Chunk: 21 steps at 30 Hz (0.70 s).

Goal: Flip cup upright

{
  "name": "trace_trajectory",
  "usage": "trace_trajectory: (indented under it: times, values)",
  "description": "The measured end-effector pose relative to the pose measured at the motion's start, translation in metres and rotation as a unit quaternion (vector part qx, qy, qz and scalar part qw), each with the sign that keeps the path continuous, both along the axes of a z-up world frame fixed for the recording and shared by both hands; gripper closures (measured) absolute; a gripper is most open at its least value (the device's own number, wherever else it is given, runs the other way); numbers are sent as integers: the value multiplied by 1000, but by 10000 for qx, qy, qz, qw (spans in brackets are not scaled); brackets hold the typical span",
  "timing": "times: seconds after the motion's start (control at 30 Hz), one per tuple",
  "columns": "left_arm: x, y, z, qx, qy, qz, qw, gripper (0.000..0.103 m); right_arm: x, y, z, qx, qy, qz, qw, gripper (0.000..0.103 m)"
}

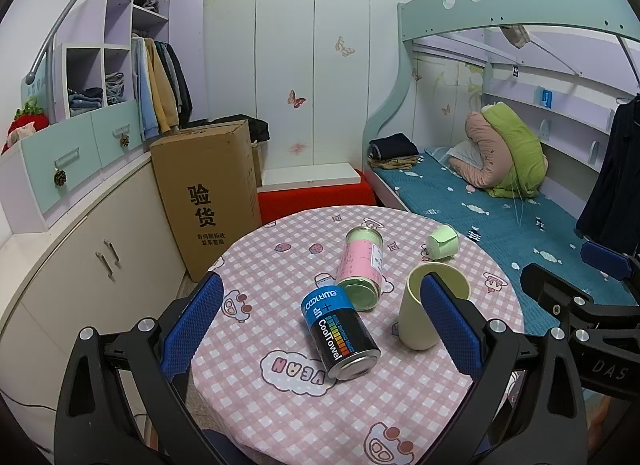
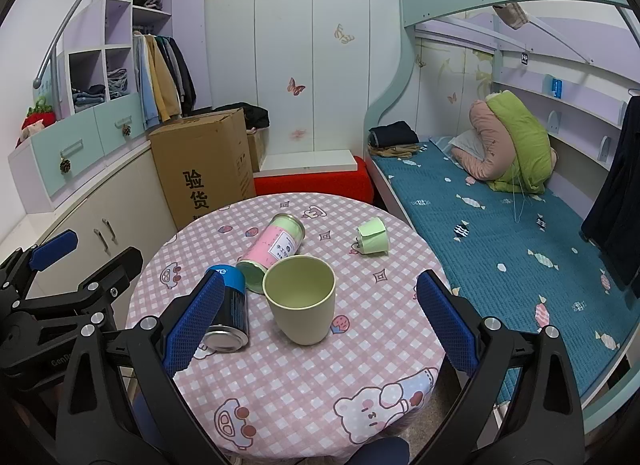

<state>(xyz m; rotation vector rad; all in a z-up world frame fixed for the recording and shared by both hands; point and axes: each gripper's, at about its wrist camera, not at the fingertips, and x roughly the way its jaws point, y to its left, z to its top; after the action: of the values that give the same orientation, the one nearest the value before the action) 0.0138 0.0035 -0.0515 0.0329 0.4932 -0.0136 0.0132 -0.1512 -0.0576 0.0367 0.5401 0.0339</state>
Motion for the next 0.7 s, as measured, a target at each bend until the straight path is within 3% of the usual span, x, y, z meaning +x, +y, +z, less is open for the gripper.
trace_trajectory:
  times: [0.7]
  values:
    - [-3,2,-1,-43,-158,23,9999,8,0,0,1,-3,-9,1,10000,6]
